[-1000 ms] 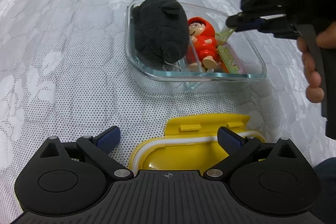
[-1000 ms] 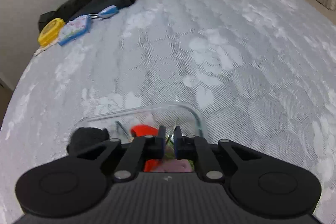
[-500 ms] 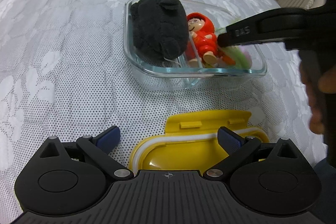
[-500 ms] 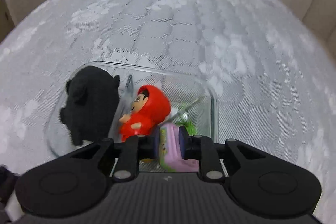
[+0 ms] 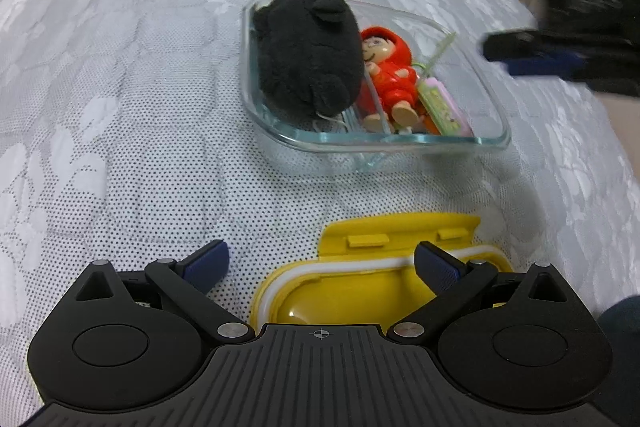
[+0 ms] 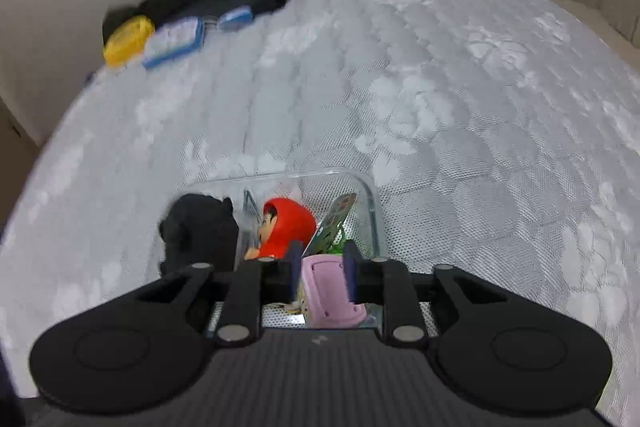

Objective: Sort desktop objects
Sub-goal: 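Move the right gripper toward the yellow lid's rim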

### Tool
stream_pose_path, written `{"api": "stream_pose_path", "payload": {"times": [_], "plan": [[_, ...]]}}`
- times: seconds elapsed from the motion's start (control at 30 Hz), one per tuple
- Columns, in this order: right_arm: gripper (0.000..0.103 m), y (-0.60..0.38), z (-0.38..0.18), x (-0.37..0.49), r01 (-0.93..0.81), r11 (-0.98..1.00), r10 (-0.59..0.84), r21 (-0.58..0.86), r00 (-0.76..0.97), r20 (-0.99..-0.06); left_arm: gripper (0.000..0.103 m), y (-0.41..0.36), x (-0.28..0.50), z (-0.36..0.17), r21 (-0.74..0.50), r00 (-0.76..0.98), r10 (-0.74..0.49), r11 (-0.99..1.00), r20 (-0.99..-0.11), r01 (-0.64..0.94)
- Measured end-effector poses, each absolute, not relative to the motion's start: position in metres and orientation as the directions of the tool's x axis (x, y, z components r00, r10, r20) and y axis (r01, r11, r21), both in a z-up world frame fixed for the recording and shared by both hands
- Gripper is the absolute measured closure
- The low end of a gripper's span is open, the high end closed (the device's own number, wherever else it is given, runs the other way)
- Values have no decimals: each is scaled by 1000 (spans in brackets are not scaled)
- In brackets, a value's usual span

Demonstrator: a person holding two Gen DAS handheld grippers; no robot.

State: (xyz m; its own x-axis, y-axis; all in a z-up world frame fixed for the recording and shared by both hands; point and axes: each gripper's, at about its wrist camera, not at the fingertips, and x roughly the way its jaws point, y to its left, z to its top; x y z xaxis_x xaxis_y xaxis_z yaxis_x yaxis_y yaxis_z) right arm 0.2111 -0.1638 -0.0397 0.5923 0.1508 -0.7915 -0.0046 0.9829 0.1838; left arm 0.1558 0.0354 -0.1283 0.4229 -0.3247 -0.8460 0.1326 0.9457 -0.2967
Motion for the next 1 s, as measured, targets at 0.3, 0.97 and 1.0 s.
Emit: {"api": "stream_pose_path", "payload": {"times": [0.3,0.97,1.0], "plan": [[64,-199,-57,135,47,986,104,163,590,-801,1,39,131,-118,-269,455,-297,955,-839,128],[36,-236,-100,92,191,944,166,271,436,-885,1,-29,24,-68,211,394,49,901,-918,379],[36,-236,-100,91,185,944,170,273,434,-885,1,-34,21,-67,221,392,53,891,-918,397]]}}
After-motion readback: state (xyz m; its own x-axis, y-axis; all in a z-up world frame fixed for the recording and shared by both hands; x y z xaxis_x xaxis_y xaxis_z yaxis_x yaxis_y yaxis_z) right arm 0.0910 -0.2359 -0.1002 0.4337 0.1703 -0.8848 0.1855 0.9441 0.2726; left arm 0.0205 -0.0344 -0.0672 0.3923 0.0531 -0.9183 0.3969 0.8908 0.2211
